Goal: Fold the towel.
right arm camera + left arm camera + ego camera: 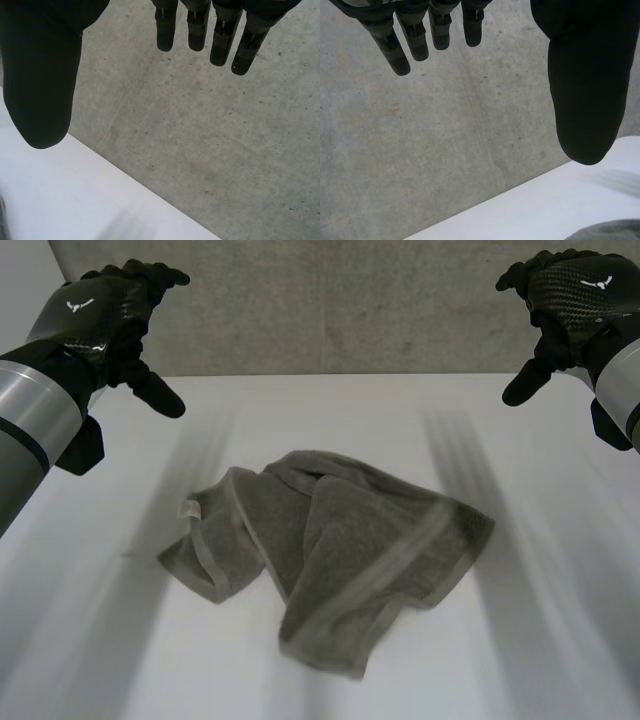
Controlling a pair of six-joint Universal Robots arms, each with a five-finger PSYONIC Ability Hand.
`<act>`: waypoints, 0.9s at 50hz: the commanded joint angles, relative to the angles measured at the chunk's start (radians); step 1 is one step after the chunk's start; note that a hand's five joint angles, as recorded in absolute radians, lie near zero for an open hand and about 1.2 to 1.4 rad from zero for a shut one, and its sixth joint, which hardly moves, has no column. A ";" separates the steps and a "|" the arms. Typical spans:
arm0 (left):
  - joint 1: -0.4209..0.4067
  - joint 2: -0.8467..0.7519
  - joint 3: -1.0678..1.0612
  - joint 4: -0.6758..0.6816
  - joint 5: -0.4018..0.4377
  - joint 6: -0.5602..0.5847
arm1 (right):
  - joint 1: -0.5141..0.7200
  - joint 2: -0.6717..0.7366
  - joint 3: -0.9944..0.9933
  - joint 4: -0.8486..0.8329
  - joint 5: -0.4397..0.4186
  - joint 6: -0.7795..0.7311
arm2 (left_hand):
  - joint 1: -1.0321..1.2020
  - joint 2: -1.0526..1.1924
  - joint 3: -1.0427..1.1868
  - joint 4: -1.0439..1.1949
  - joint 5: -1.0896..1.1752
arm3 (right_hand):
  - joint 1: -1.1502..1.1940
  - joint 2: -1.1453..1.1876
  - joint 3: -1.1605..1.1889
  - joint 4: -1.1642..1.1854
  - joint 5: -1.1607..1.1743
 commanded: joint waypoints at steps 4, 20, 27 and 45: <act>0.001 -0.074 0.013 0.000 0.006 0.000 | 0.000 0.018 0.002 0.001 -0.006 -0.045 | 0.020 0.030 0.029 0.028 -0.004 | -0.036 -0.058 -0.038 -0.057 -0.059; 0.056 -0.418 0.094 0.046 0.026 0.196 | 0.130 0.129 0.023 0.153 -0.118 -0.284 | 0.146 0.156 0.155 0.154 0.122 | -0.036 -0.058 -0.038 -0.057 -0.059; 0.078 -0.576 0.128 0.159 0.167 0.285 | 0.186 0.167 0.074 0.151 -0.131 -0.319 | 0.205 0.215 0.214 0.213 0.181 | -0.036 -0.058 -0.038 -0.057 -0.059; 0.081 -0.789 0.228 0.336 0.376 0.311 | 0.288 0.193 0.442 -0.214 -0.294 -0.307 | 0.472 0.482 0.481 0.480 0.449 | -0.036 -0.058 -0.038 -0.057 -0.059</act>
